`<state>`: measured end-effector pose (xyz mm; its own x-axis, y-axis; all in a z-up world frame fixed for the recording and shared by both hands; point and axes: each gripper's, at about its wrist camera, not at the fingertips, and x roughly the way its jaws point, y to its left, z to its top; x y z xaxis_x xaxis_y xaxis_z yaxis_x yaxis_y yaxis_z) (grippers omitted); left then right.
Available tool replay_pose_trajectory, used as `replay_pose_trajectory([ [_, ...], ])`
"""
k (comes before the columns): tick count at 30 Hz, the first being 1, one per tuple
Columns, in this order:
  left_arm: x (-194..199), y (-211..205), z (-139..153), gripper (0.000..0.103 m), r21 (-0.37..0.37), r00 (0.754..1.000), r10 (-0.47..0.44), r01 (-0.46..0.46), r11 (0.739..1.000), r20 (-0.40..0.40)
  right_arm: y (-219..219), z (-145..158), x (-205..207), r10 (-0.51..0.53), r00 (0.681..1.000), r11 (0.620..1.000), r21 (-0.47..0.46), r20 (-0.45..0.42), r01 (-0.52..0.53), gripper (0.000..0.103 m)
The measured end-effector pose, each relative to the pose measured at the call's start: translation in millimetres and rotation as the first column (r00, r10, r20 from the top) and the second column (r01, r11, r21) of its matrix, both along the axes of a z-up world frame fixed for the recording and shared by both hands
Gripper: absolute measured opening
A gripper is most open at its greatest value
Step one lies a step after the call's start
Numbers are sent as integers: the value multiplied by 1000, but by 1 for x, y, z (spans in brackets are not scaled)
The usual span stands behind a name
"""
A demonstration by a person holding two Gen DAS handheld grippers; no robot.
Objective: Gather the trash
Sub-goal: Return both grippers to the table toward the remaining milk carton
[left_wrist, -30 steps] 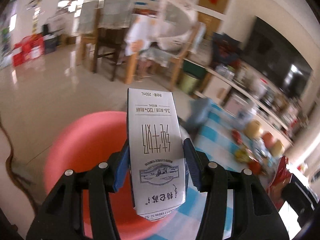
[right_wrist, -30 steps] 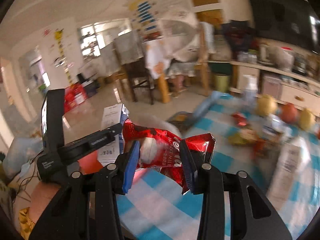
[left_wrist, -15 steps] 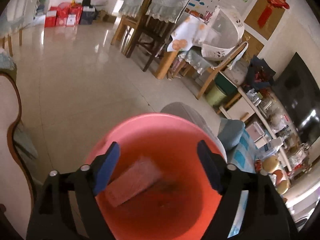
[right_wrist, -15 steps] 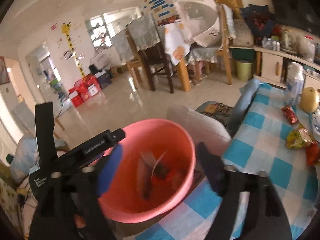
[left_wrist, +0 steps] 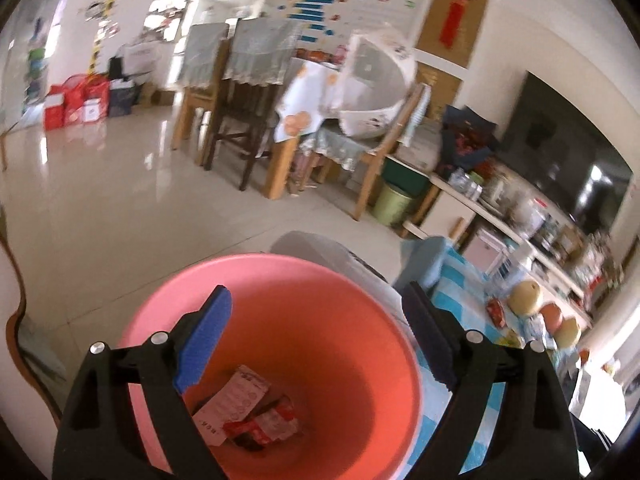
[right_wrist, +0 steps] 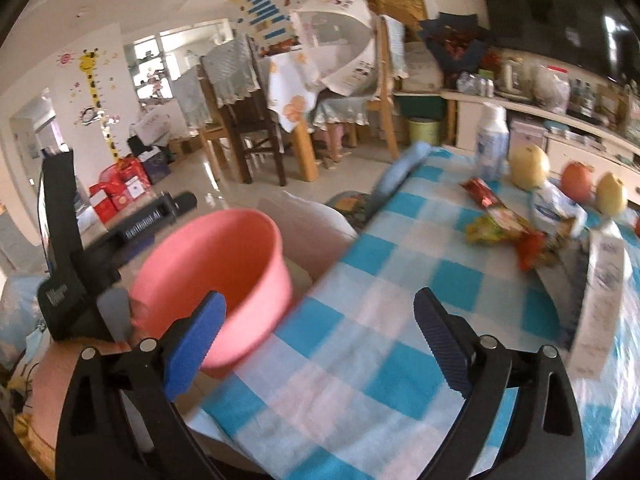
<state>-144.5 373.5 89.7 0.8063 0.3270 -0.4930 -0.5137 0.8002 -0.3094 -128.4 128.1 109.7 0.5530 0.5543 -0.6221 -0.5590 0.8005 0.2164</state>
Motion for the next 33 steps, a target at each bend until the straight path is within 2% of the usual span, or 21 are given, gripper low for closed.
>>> replay_pose_trajectory([
  [4, 11, -26, 1, 88, 71, 995, -73, 78, 994, -71, -24, -10, -7, -29, 999, 1000, -2, -30, 29, 94],
  [8, 20, -47, 1, 88, 71, 984, -151, 158, 985, -100, -43, -13, -17, -60, 998, 998, -21, -7, 60, 94],
  [11, 23, -57, 1, 88, 83, 979, -176, 185, 979, -103, -55, -15, -22, -77, 997, 997, -25, 11, 77, 94],
  [15, 30, -76, -3, 88, 107, 968, -206, 222, 969, -147, -73, -16, -24, -109, 994, 994, -25, 19, 109, 94],
  [19, 33, -91, -2, 88, 131, 961, -233, 253, 959, -151, -87, -12, -26, -132, 991, 991, -10, 38, 132, 94],
  [22, 35, -100, -4, 88, 110, 955, -251, 269, 957, -155, -97, -7, -29, -143, 988, 990, 4, 63, 143, 98],
  [27, 38, -116, -4, 88, 92, 947, -288, 302, 949, -142, -110, -2, -32, -163, 980, 986, -5, 112, 165, 98],
  [33, 41, -149, -2, 87, 156, 929, -340, 362, 919, -148, -126, -2, -31, -191, 974, 980, -25, 124, 196, 98],
])
